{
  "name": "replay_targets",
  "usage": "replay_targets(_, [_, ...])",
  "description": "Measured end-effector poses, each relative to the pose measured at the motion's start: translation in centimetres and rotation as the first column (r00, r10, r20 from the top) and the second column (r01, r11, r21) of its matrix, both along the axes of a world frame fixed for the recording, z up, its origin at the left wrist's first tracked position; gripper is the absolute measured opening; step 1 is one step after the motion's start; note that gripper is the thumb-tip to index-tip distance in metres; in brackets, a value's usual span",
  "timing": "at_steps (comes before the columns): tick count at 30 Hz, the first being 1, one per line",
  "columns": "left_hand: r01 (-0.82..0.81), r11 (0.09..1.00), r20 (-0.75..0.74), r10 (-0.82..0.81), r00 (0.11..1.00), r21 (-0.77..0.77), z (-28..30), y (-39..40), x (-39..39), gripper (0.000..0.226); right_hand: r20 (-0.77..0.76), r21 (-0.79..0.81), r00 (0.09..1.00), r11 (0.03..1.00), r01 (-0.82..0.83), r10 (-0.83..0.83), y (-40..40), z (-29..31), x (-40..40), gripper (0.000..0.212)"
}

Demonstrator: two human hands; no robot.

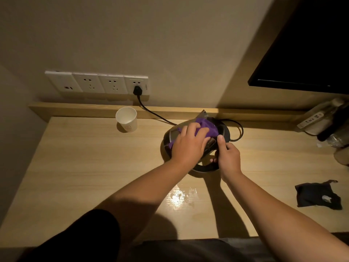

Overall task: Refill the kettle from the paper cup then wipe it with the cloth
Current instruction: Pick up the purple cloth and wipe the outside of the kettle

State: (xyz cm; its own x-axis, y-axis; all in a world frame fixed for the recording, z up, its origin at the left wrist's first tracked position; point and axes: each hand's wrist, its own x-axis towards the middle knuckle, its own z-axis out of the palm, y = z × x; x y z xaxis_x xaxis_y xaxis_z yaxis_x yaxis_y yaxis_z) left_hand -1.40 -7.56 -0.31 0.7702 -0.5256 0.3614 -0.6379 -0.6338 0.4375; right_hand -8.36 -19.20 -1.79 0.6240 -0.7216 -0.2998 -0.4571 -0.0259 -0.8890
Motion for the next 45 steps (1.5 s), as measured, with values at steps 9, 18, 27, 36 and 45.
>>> replay_targets(9, [-0.214,0.973,-0.13,0.224,0.966,0.084,-3.5,4.7,2.0,0.029,0.025,0.205,0.994,0.974,0.095,-0.102,0.6,0.0,-0.9,0.049])
replay_targets(18, [-0.074,0.997,-0.062,0.076,0.995,0.026,-0.3,1.8,0.8,0.028,-0.004,0.145,0.995,0.984,0.099,-0.1,1.4,0.7,-0.1,0.056])
replay_targets(27, [0.233,0.935,0.051,-0.255,0.966,0.266,-1.2,2.8,0.3,0.06,-0.034,0.15,0.995,0.984,0.093,-0.089,1.2,0.7,0.0,0.06])
replay_targets(36, [0.188,0.89,-0.126,-0.149,0.981,0.415,-5.0,9.2,-1.4,0.055,-0.049,0.107,0.995,0.991,0.086,-0.081,0.6,1.4,0.8,0.058])
replay_targets(45, [0.216,0.944,0.032,-0.231,0.972,0.249,0.4,2.1,-0.3,0.047,-0.07,-0.005,0.996,0.998,0.06,-0.061,0.8,1.6,1.2,0.058])
